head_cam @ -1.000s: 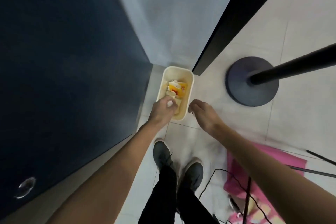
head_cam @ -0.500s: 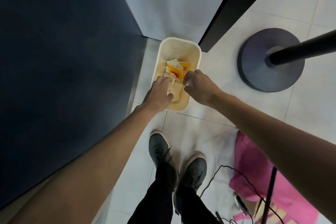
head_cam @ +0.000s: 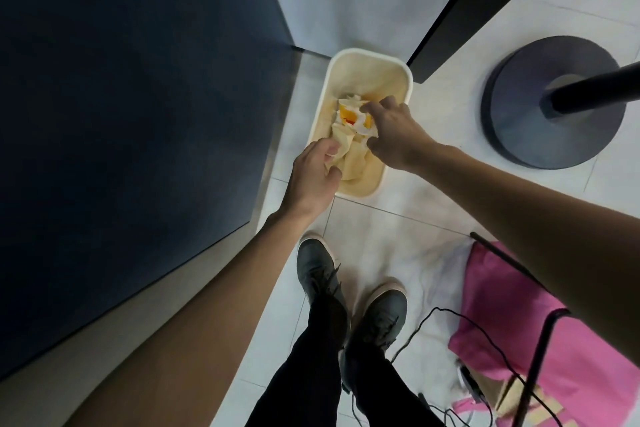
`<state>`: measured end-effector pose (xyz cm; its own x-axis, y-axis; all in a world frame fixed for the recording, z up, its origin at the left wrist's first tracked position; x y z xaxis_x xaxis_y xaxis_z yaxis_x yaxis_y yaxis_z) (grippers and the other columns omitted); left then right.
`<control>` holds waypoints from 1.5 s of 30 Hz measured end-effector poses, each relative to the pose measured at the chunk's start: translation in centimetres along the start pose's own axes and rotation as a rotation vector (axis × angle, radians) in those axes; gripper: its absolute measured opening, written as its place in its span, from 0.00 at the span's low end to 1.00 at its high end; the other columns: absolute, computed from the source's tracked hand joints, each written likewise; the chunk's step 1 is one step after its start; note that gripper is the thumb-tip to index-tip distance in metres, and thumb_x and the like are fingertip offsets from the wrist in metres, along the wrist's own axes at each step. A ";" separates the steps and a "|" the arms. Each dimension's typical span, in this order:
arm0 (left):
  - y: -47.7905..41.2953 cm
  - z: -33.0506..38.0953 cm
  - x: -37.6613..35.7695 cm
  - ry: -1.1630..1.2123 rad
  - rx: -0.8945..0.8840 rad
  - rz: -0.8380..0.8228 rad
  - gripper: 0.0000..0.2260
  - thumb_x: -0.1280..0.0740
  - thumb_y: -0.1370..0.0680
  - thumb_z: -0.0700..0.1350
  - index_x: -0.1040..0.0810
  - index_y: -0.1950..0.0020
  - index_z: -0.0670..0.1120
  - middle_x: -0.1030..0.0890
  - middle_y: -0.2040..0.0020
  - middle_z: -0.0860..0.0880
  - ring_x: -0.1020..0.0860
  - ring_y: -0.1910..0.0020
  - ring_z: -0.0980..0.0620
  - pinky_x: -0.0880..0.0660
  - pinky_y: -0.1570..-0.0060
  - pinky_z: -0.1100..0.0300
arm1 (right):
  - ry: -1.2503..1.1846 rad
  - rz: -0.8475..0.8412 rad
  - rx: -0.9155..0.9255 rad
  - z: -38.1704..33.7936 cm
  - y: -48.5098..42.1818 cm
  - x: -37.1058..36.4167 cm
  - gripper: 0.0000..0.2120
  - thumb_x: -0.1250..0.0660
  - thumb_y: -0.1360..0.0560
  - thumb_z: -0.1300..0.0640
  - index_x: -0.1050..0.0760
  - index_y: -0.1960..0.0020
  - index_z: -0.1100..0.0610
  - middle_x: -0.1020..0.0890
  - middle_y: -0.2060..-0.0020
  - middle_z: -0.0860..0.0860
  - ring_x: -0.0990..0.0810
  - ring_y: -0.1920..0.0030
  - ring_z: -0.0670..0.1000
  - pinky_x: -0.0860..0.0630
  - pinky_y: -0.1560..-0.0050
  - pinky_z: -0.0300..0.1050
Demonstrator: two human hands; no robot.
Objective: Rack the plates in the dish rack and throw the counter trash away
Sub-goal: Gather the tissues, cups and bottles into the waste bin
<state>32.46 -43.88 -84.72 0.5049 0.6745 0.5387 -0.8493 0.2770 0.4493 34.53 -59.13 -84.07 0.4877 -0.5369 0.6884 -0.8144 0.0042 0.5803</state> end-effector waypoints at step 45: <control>48.2 25.6 23.8 0.117 0.041 0.368 0.15 0.35 0.23 0.38 0.22 0.37 0.49 0.21 0.42 0.56 0.24 0.44 0.61 0.24 0.48 0.59 | -0.128 -0.067 0.484 -26.1 50.1 17.3 0.17 0.37 0.26 0.56 0.24 0.38 0.57 0.23 0.42 0.52 0.26 0.40 0.53 0.31 0.36 0.46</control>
<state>7.49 -31.98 -31.95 0.1449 0.7978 0.5852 -0.9624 -0.0237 0.2706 10.41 -46.17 -31.73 0.5263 -0.6215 0.5803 -0.8497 -0.4094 0.3323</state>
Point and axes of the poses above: each hand's wrist, its own y-axis away from the middle knuckle, its own x-axis out of the back of the hand, z = x × y, the point moved 8 cm from there along -y, towards the middle knuckle
